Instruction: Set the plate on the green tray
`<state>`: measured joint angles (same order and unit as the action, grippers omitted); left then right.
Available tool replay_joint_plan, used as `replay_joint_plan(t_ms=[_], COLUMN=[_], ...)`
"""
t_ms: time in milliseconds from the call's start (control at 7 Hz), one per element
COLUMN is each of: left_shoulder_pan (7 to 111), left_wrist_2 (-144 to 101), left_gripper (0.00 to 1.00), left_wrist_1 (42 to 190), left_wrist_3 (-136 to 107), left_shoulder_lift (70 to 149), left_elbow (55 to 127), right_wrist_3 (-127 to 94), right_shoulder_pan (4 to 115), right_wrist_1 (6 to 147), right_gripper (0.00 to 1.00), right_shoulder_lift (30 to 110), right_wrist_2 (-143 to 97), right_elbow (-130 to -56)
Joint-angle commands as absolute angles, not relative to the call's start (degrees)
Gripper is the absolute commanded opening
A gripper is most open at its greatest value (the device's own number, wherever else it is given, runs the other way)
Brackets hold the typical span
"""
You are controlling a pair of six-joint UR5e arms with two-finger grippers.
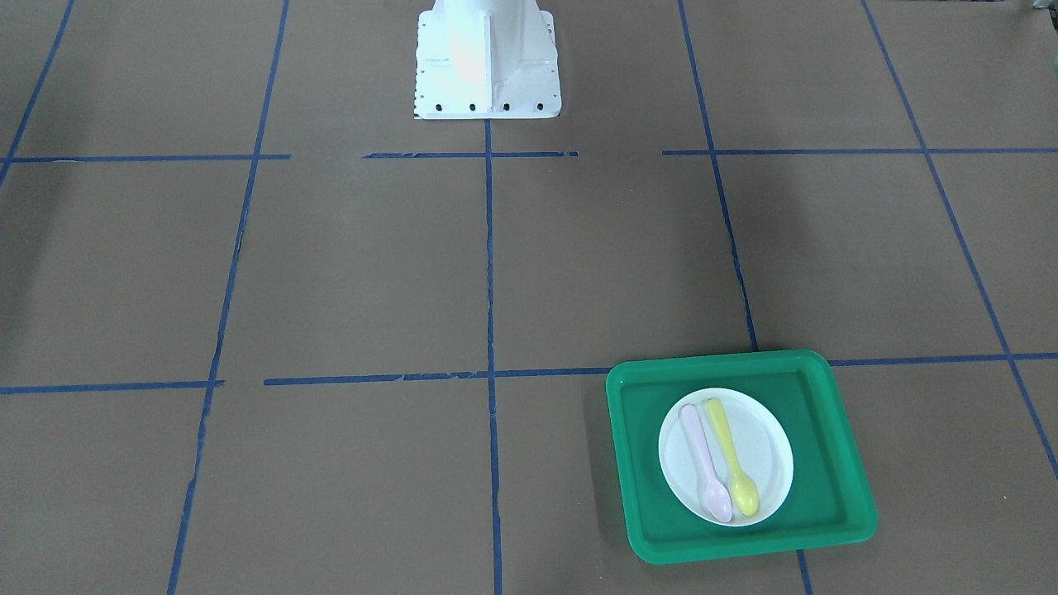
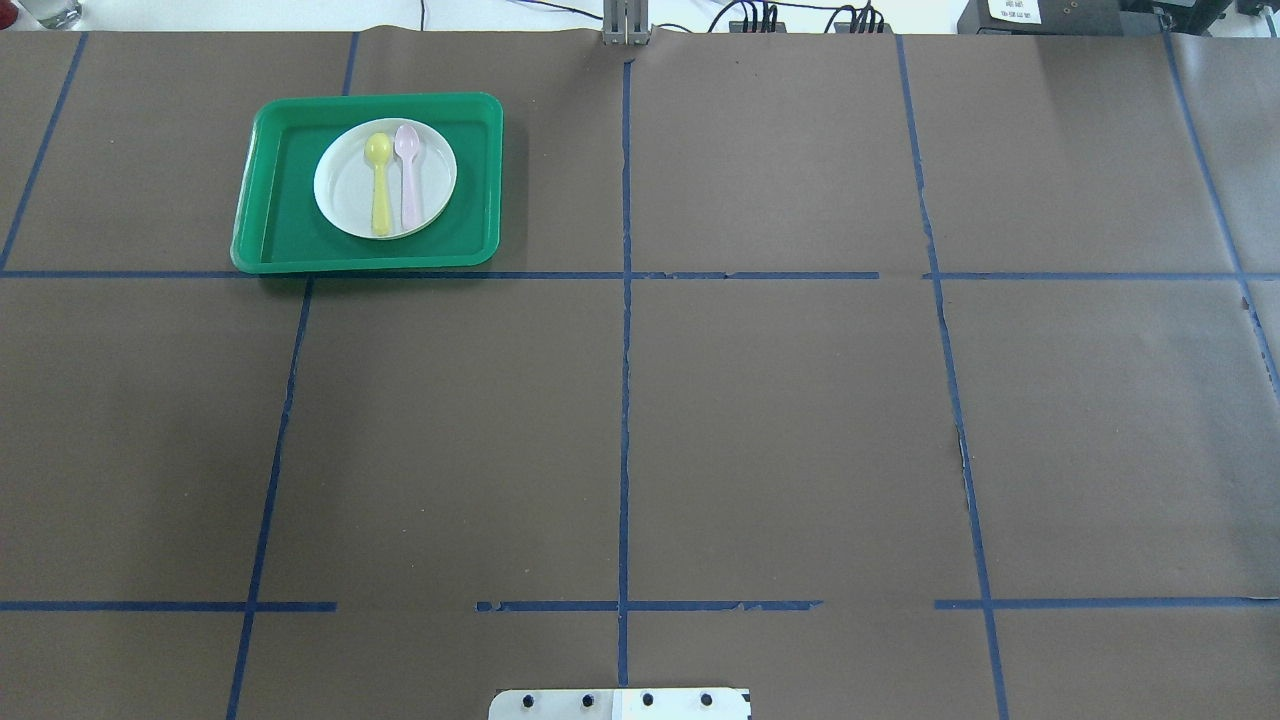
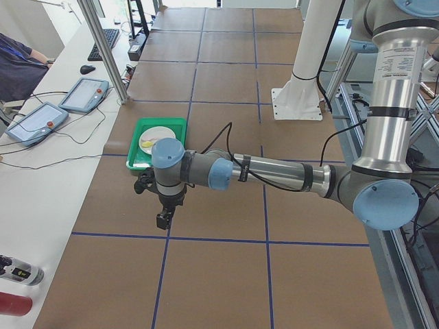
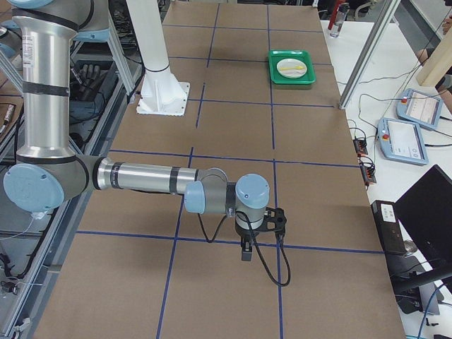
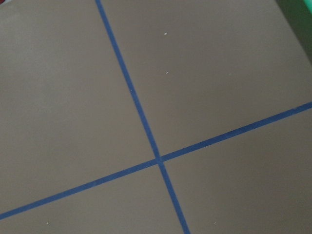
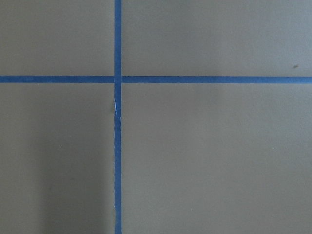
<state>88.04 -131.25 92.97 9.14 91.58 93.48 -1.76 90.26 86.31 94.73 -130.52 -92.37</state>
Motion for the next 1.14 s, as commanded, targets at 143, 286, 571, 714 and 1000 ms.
replay_joint_plan(t_ms=[143,286,571,714,1000], left_shoulder_pan=[90.8,90.8,90.9,90.9,90.9], left_wrist_2=[-135.8,-135.7,-135.7,-135.6,-135.6], left_gripper=[1.00,1.00,1.00,1.00,1.00], left_wrist_1=[91.8,91.8,91.8,91.7,91.7], left_wrist_3=[9.1,9.1,9.1,9.1,9.1], left_shoulder_lift=[87.1,87.0,86.1,85.6,85.3], left_elbow=[94.0,93.9,93.6,93.9,93.2], right_wrist_3=[-1.8,-1.8,-1.8,-1.8,-1.8], right_shoulder_pan=[90.3,90.3,90.3,90.3,90.3], right_wrist_1=[86.3,86.3,86.3,86.3,86.3], right_gripper=[1.00,1.00,1.00,1.00,1.00], right_shoulder_lift=[94.7,94.7,94.7,94.7,94.7], right_wrist_2=[-130.5,-130.5,-130.5,-130.5,-130.5], right_elbow=[-92.4,-92.4,-92.4,-92.4,-92.3])
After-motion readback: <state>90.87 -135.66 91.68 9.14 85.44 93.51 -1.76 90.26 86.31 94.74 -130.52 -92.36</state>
